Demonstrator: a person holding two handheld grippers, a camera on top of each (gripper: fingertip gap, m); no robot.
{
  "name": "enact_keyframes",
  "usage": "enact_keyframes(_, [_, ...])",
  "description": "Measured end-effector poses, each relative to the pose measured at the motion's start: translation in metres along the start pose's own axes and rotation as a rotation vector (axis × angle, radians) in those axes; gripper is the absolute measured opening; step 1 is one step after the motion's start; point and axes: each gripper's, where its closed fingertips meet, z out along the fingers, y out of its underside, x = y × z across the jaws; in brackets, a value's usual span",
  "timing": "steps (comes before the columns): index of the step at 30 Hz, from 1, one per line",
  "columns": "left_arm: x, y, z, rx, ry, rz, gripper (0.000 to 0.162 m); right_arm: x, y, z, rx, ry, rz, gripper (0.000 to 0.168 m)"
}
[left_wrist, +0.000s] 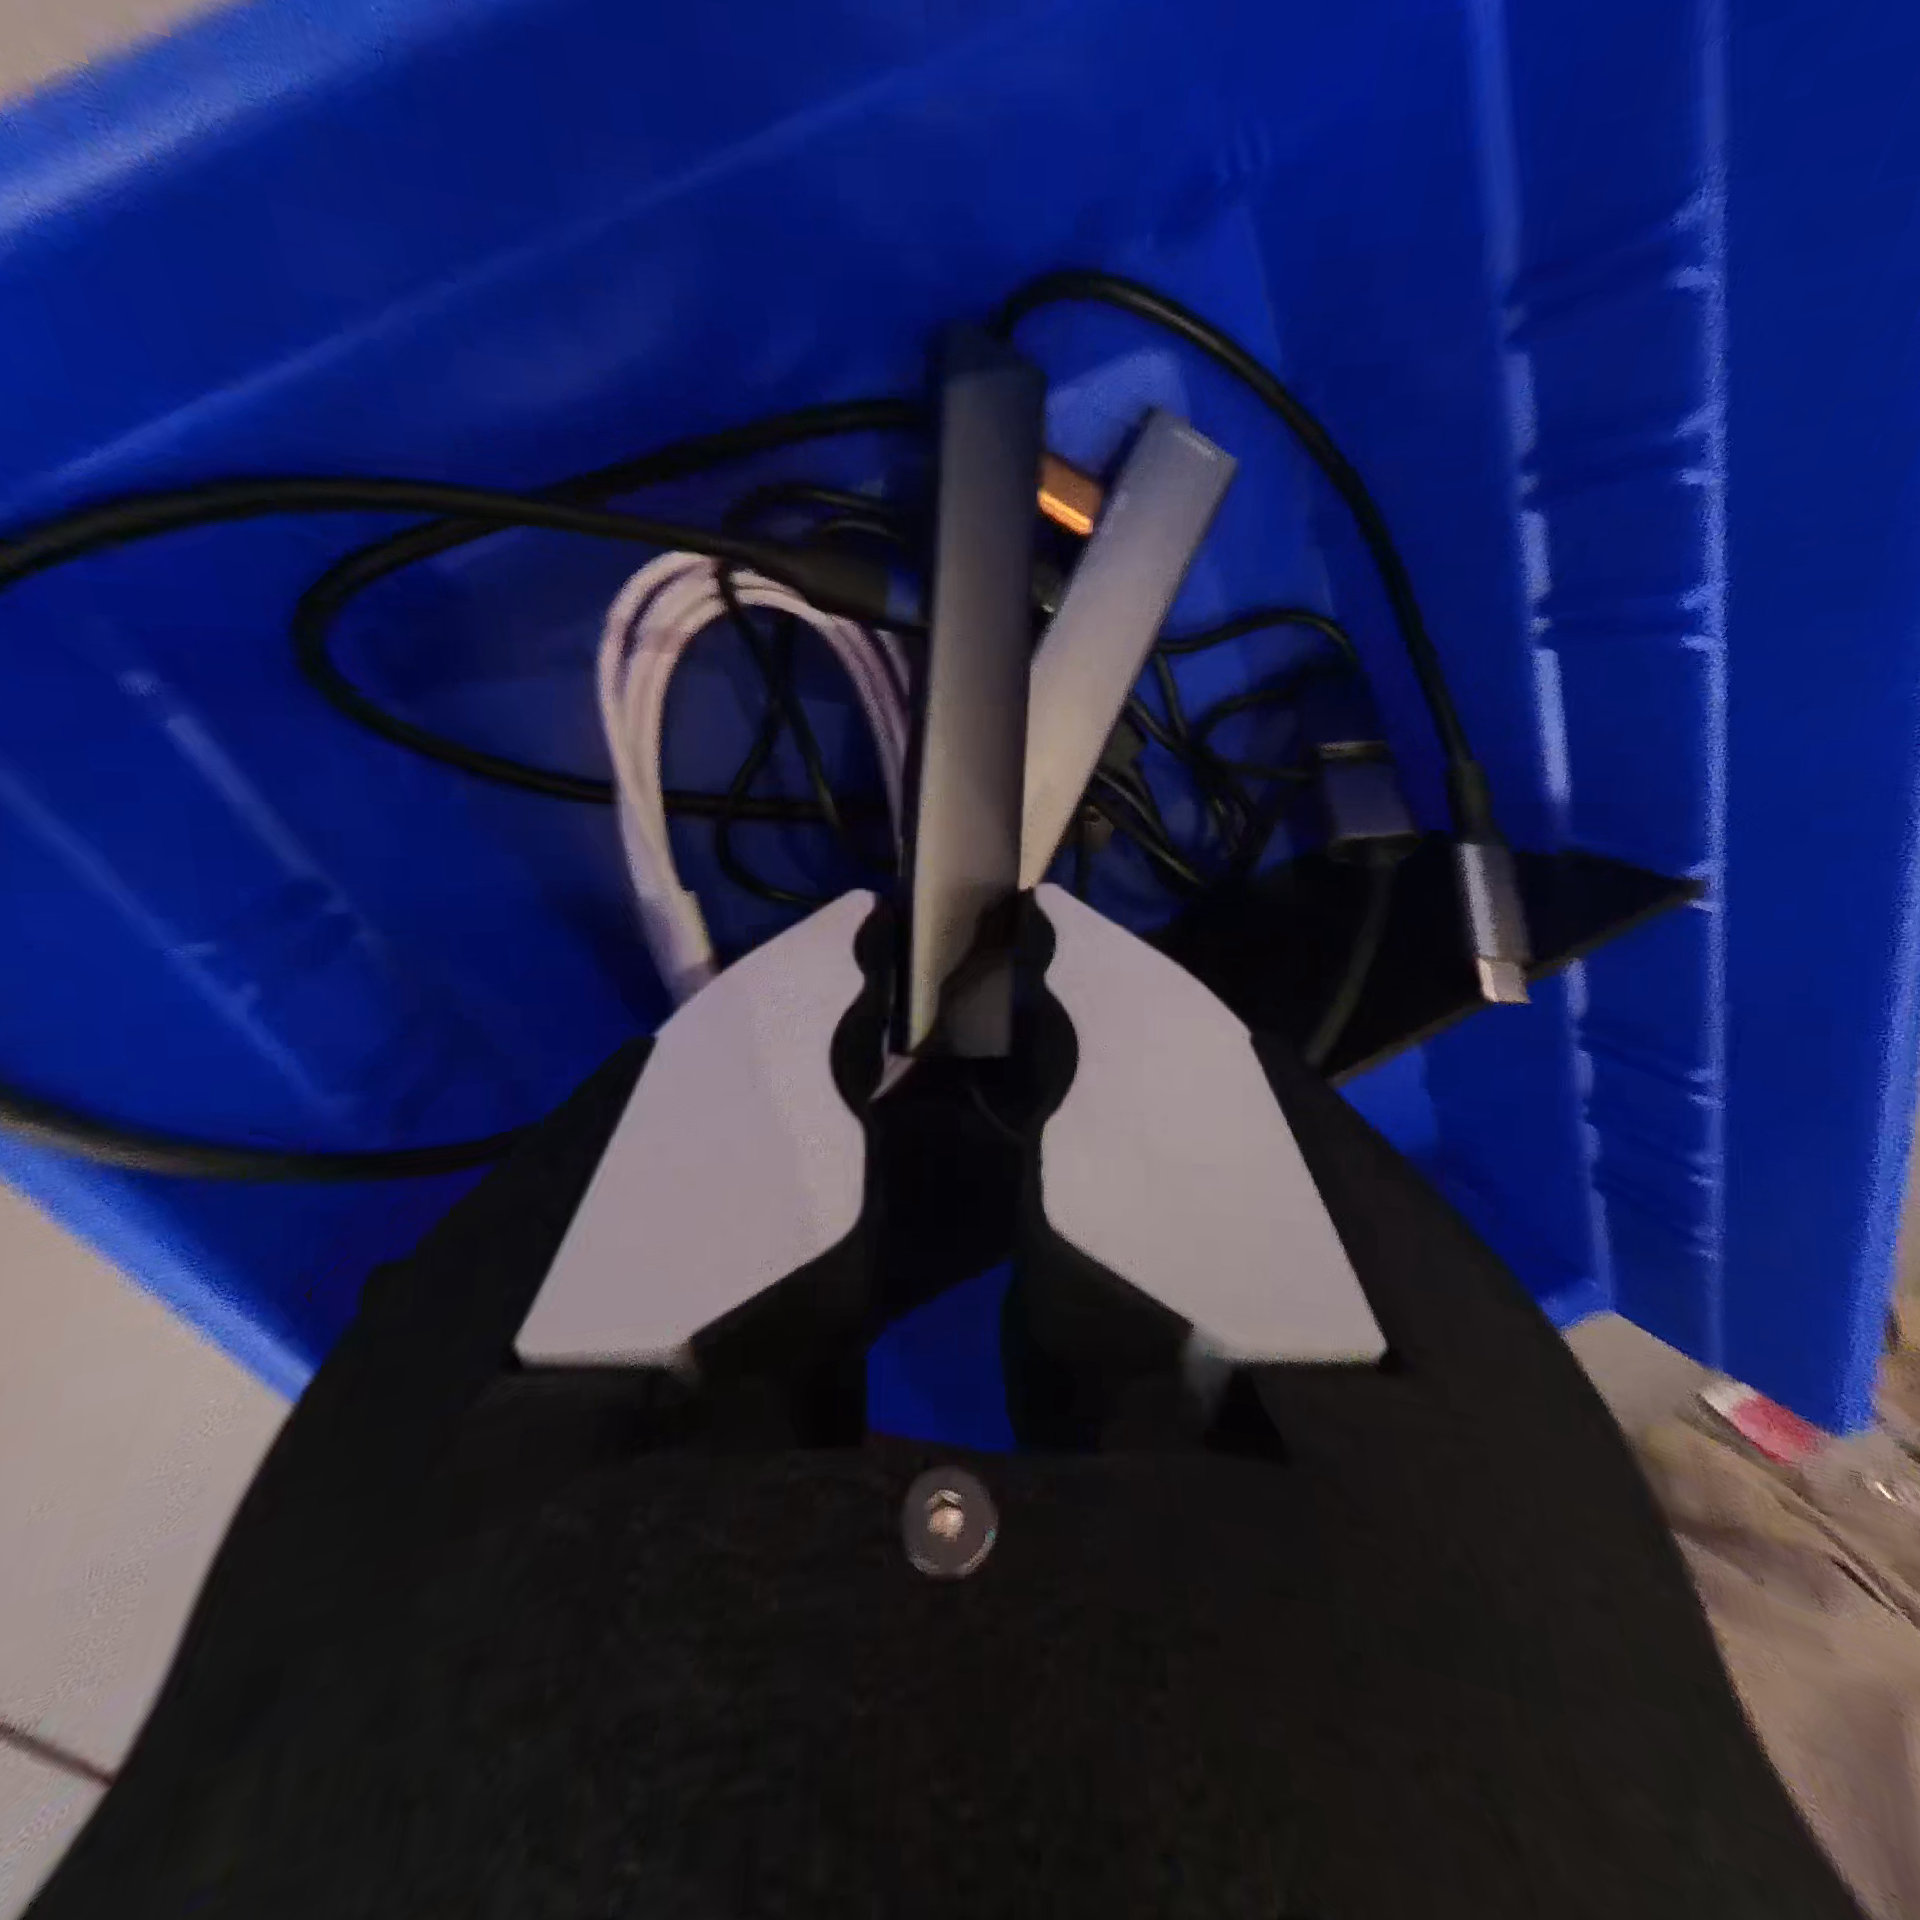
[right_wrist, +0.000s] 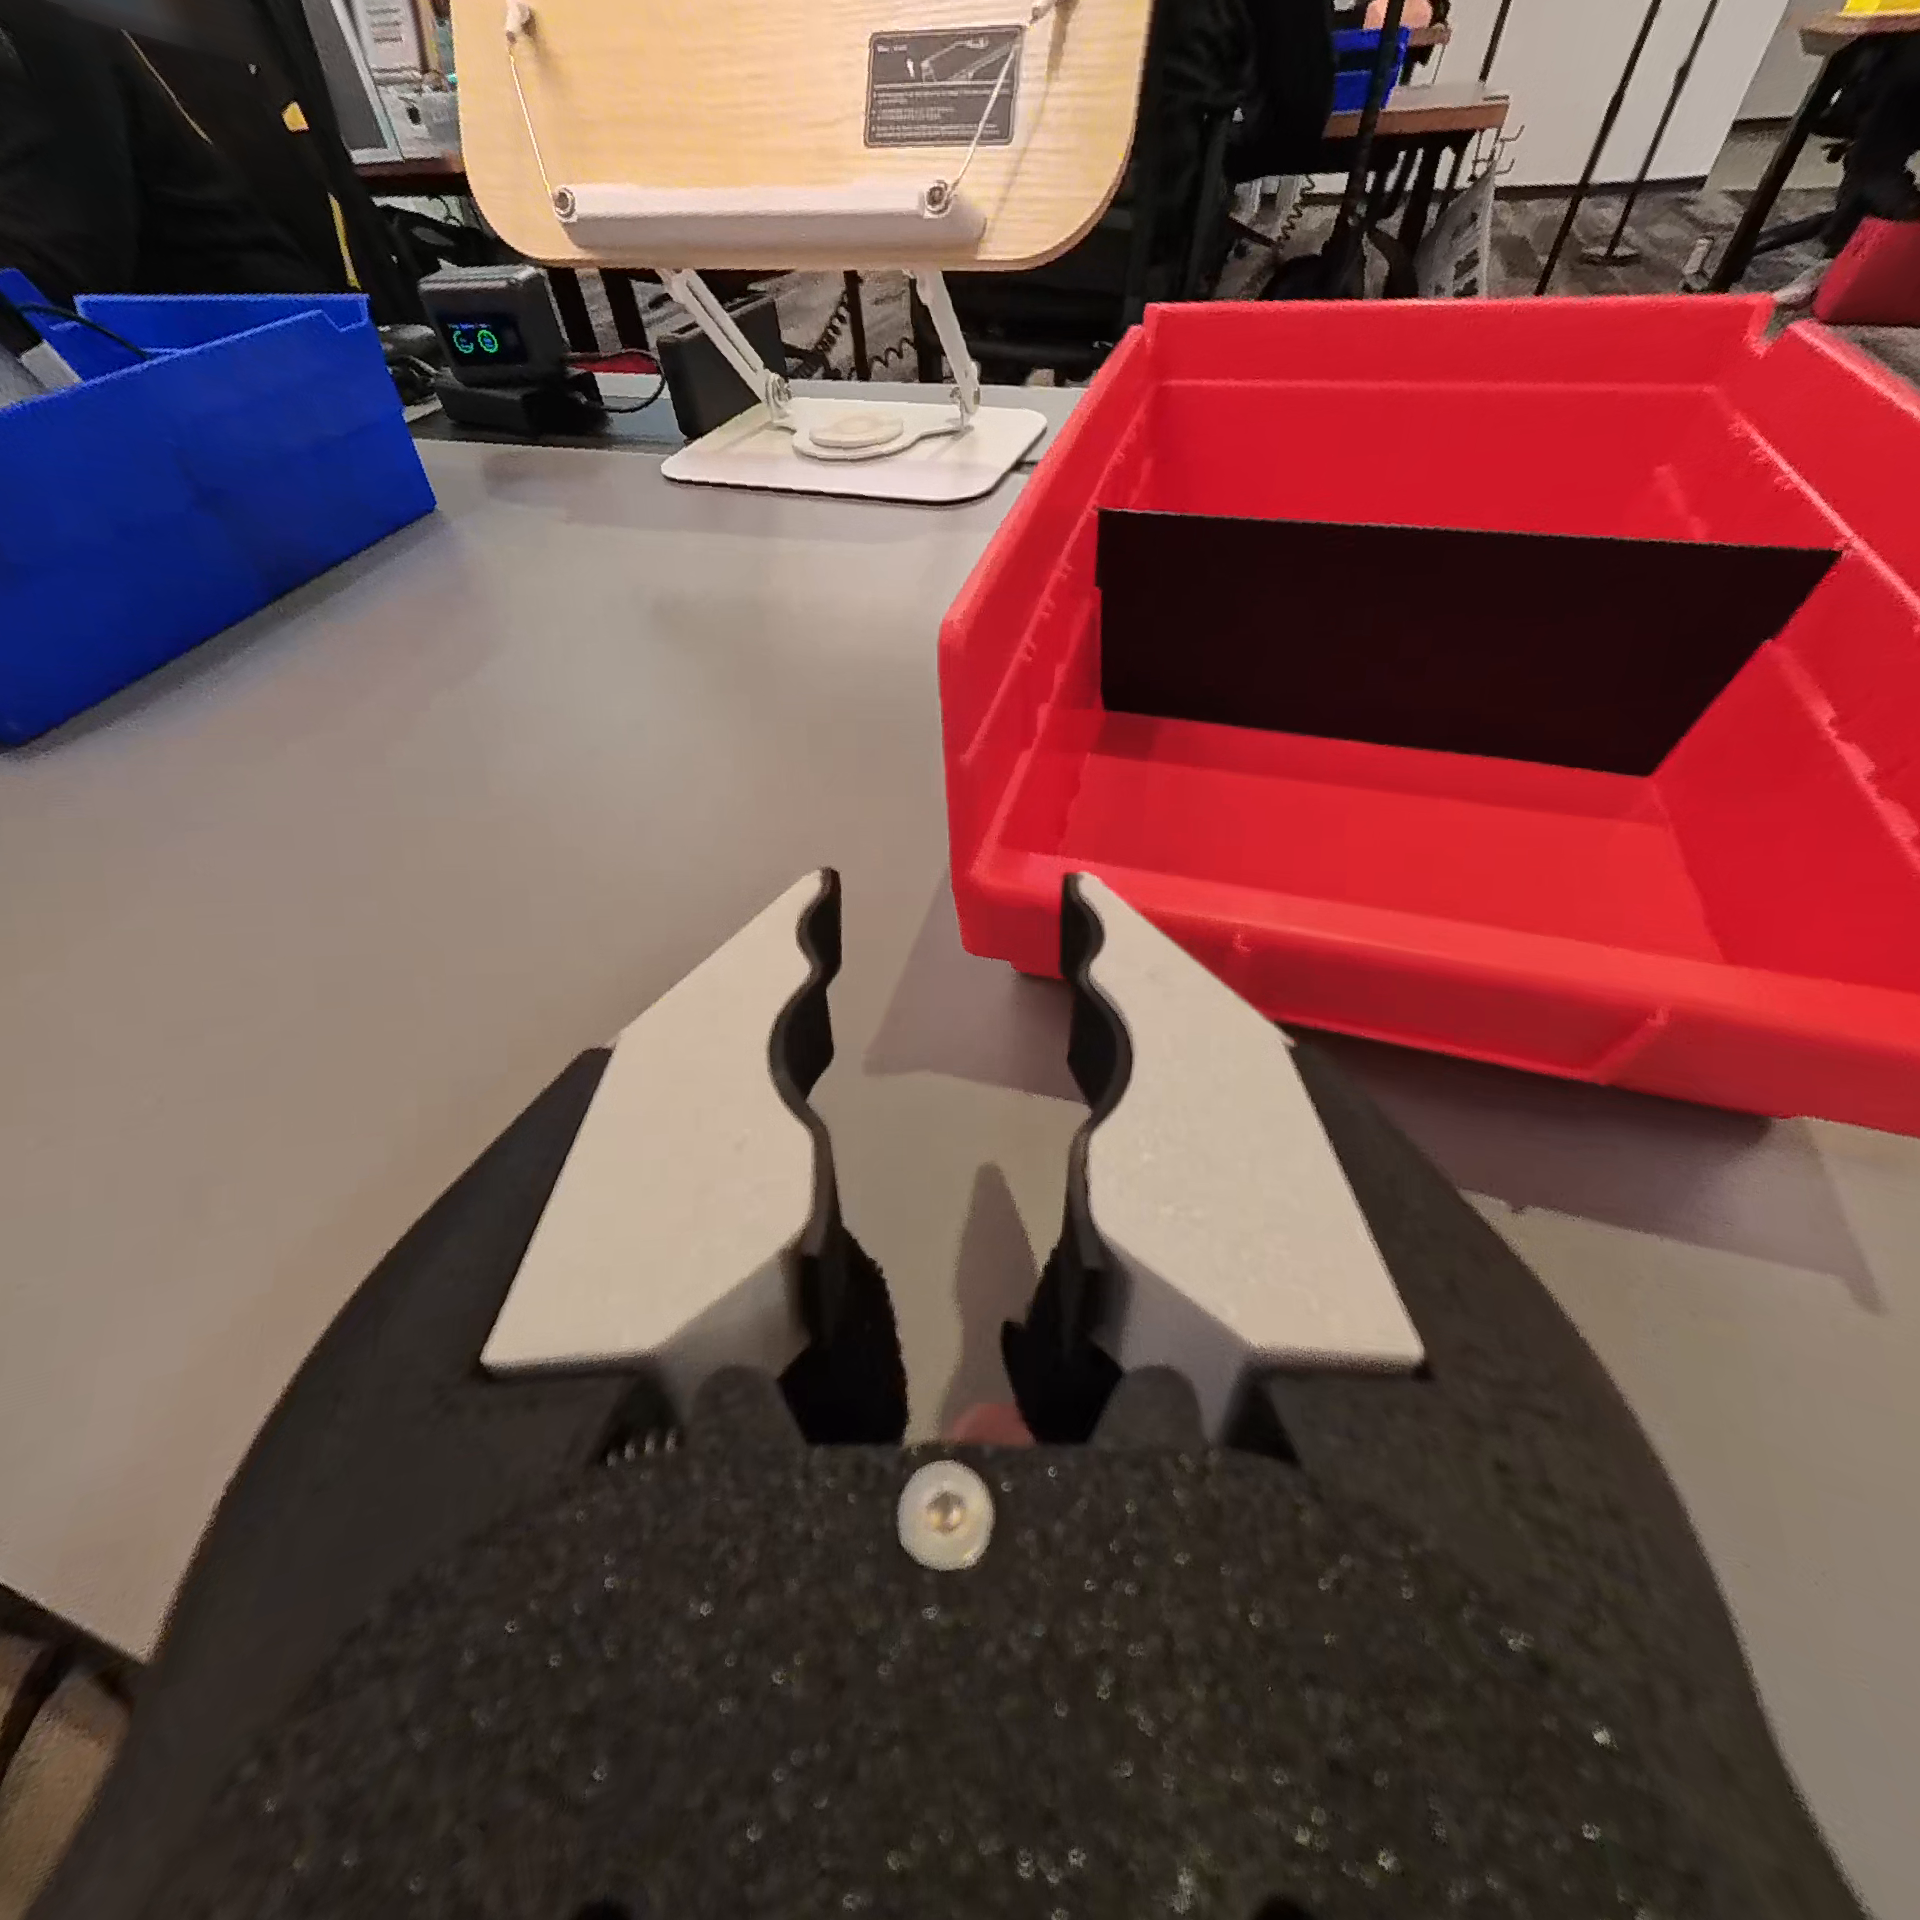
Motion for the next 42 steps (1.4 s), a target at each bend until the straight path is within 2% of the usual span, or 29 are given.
enact_keyframes(2, [0.002, 0.003, 0.000, -0.021, -0.009, 0.038, 0.022, 0.002, 0.002, -0.002, -0.008, 0.002, 0.010, 0.041])
enact_keyframes(5, [-0.002, -0.003, -0.013, 0.029, -0.141, 0.149, 0.022, 0.004, 0.004, -0.006, -0.010, 0.007, 0.015, 0.041])
enact_keyframes(10, [0.026, -0.030, -0.065, 0.305, -0.357, 0.404, 0.020, 0.006, 0.005, -0.010, -0.010, 0.024, 0.003, 0.041])
enact_keyframes(12, [0.047, -0.035, -0.091, 0.425, -0.441, 0.503, 0.013, 0.005, 0.004, -0.011, -0.011, 0.024, -0.007, 0.041])
enact_keyframes(16, [0.085, -0.028, -0.140, 0.570, -0.635, 0.660, 0.011, -0.003, 0.001, -0.012, 0.004, 0.016, -0.042, 0.040])
enact_keyframes(20, [0.134, -0.014, -0.174, 0.742, -0.678, 0.762, 0.010, -0.030, -0.010, -0.008, 0.035, -0.047, -0.074, 0.040])
enact_keyframes(23, [0.200, 0.006, -0.194, 0.931, -0.520, 0.880, 0.010, -0.074, -0.027, 0.001, 0.076, -0.195, -0.080, 0.041])
enact_keyframes(26, [0.274, 0.036, -0.215, 1.103, -0.304, 0.982, 0.010, -0.132, -0.059, 0.003, 0.138, -0.418, -0.091, 0.045])
enact_keyframes(30, [0.362, 0.085, -0.222, 1.159, -0.002, 1.153, 0.010, -0.191, -0.128, -0.015, 0.286, -0.679, -0.143, 0.051])
enact_keyframes(33, [0.401, 0.116, -0.211, 1.139, 0.159, 1.243, 0.010, -0.212, -0.170, -0.035, 0.376, -0.816, -0.186, 0.051])
enact_keyframes(35, [0.417, 0.134, -0.202, 1.116, 0.258, 1.286, 0.010, -0.221, -0.175, -0.040, 0.361, -0.875, -0.245, 0.051])
enact_keyframes(38, [0.432, 0.155, -0.192, 1.100, 0.391, 1.307, 0.010, -0.236, -0.157, -0.049, 0.296, -0.986, -0.343, 0.046])
enact_keyframes(42, [0.438, 0.169, -0.177, 1.096, 0.466, 1.294, 0.010, -0.248, -0.136, -0.061, 0.324, -1.045, -0.410, 0.013])
